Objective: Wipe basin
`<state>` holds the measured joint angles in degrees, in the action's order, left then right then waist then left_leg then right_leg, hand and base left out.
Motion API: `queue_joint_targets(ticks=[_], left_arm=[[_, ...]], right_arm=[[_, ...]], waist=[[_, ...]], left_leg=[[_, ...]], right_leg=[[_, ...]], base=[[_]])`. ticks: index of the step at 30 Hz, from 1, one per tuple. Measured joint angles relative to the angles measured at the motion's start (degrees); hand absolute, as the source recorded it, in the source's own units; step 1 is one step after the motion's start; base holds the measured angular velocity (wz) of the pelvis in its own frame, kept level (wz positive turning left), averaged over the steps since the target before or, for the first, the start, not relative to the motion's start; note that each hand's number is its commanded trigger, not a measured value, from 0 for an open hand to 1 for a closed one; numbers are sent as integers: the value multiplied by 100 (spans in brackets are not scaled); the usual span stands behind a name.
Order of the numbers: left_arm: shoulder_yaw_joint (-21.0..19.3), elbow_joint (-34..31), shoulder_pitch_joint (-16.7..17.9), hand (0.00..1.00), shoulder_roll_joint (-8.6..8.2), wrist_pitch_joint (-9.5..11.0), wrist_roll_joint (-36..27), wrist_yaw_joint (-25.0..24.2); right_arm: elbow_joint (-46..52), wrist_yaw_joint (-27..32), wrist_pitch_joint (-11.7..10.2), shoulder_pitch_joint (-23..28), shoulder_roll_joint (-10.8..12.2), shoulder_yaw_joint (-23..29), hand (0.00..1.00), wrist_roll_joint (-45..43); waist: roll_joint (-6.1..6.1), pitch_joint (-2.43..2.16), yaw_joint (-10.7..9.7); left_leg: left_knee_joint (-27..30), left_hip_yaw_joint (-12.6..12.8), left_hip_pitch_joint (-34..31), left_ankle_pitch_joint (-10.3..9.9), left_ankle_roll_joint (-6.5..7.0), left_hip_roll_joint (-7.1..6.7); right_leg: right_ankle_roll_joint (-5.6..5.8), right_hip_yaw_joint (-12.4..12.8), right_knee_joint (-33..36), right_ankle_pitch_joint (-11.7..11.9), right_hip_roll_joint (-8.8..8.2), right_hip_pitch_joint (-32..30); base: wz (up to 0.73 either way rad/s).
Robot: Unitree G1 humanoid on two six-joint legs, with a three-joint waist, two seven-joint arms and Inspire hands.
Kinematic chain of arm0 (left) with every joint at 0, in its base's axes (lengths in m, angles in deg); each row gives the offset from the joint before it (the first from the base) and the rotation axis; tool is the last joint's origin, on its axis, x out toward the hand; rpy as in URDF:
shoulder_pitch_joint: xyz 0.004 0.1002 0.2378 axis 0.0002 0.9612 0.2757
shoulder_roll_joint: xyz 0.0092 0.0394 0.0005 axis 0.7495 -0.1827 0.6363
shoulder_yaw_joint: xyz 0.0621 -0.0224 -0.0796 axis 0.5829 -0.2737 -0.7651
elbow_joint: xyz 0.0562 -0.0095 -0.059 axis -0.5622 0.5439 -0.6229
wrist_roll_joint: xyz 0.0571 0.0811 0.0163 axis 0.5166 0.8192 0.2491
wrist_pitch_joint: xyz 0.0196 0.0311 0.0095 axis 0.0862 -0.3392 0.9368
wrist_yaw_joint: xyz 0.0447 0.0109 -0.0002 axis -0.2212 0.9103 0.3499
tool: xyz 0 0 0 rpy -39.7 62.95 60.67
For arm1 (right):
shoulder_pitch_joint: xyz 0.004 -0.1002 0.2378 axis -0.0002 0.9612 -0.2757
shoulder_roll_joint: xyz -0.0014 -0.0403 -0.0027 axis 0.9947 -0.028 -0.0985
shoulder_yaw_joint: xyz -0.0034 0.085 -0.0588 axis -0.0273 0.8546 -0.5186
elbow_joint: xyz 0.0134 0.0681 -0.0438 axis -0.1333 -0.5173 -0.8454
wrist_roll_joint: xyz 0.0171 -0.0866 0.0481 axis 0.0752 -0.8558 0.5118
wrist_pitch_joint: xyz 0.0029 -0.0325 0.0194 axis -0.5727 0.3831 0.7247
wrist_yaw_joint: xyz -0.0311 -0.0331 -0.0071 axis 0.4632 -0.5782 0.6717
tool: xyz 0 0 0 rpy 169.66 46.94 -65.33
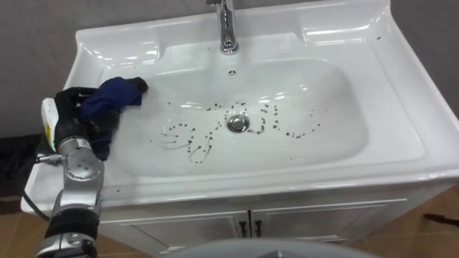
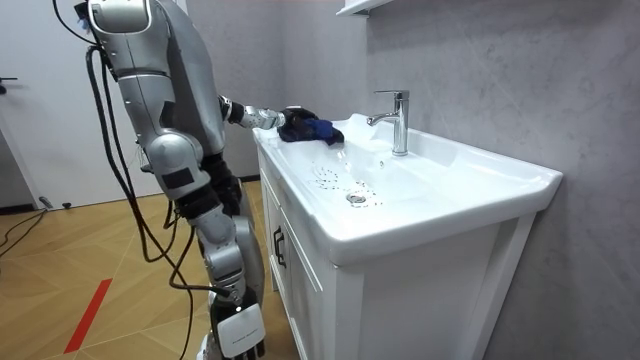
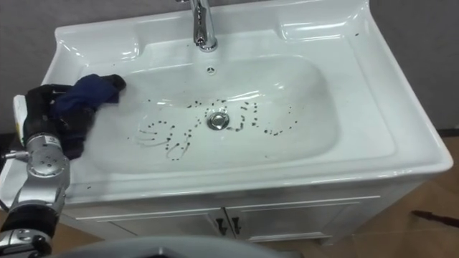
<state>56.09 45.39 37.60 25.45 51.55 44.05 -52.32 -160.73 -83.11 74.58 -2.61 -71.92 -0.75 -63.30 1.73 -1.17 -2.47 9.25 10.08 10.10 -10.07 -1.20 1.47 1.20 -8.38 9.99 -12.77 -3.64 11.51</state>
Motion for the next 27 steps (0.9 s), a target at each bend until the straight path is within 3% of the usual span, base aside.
queue_joint_targets(ticks=[8,14,16,21,27], left_arm=[[42,-323,-2,100,-39,-30,-257,-97],[97,-890,96,100,-44,-376,-478,-155],[142,-1111,130,100,-77,-481,-481,-154],[436,-1940,158,100,-131,-829,-483,-218],[642,-2726,228,100,-137,-1010,-488,-217]], right_arm=[[12,73,-5,-45,2,0,0,3],[50,79,-123,-54,1,-10,0,10],[43,84,-167,-60,4,-13,0,32],[13,203,-192,-81,69,-68,0,77],[-13,272,-244,-92,78,-98,0,90]], waist=[[-3,1,3],[-17,4,-20],[-39,22,-49],[-128,124,-38],[-71,127,-48]], left_leg=[[10,-136,-158,-2,2,-22],[41,-211,-292,-2,2,-31],[84,-248,-360,-2,2,-37],[237,-404,-562,-5,2,-40],[240,-404,-643,-6,3,-41]], right_leg=[[14,-128,-6,-18,-18,-87],[10,-234,-24,-21,-28,-152],[10,-291,-25,-21,-35,-161],[0,-458,-39,-26,-31,-188],[-3,-455,-38,-23,-32,-279]], base=[[9],[9],[15],[20],[0]])
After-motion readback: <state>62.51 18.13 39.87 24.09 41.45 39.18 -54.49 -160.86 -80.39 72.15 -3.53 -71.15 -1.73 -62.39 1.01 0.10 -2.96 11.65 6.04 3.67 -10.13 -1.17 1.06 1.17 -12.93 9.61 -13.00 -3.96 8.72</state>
